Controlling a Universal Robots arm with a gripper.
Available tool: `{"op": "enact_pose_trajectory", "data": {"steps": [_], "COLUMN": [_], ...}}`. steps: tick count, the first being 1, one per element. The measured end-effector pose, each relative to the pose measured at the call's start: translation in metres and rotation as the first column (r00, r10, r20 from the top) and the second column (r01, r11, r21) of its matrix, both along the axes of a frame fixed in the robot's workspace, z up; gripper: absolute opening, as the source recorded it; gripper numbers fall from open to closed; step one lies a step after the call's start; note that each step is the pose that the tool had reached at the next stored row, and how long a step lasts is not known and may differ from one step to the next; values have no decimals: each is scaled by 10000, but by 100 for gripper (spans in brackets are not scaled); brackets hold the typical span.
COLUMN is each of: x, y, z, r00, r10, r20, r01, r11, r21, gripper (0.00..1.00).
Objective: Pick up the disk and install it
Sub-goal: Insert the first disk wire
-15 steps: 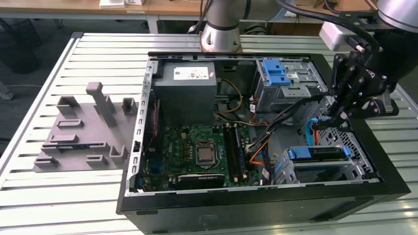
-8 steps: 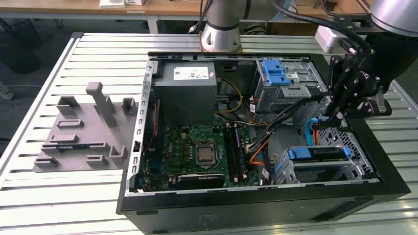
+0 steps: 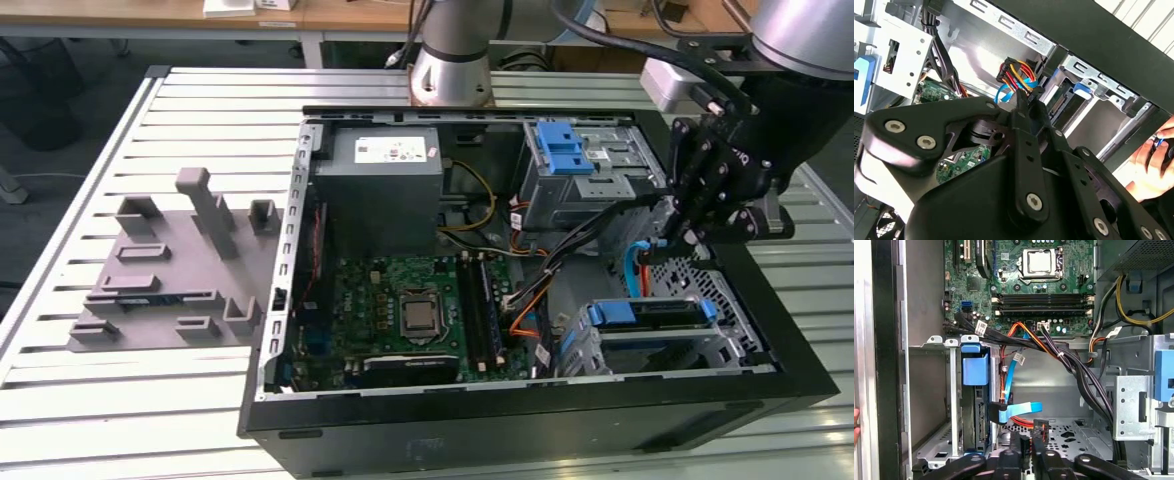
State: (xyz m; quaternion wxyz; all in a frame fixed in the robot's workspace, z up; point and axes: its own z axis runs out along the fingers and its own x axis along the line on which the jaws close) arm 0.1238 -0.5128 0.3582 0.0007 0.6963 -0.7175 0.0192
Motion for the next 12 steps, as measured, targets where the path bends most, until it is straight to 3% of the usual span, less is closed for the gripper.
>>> {"op": "enact_pose_trajectory", "data": {"steps": [3,9,12], "x": [0,0,0], "y": [0,0,-29], "z": [0,-1,-11], "r00": [10000,10000,10000], "r10": [0,-2,-1], "r20": [0,-5,-30], "r01": [0,2,1], "r11": [10000,10000,10000], "r21": [-4,-4,12], "gripper": [16,16,16]}}
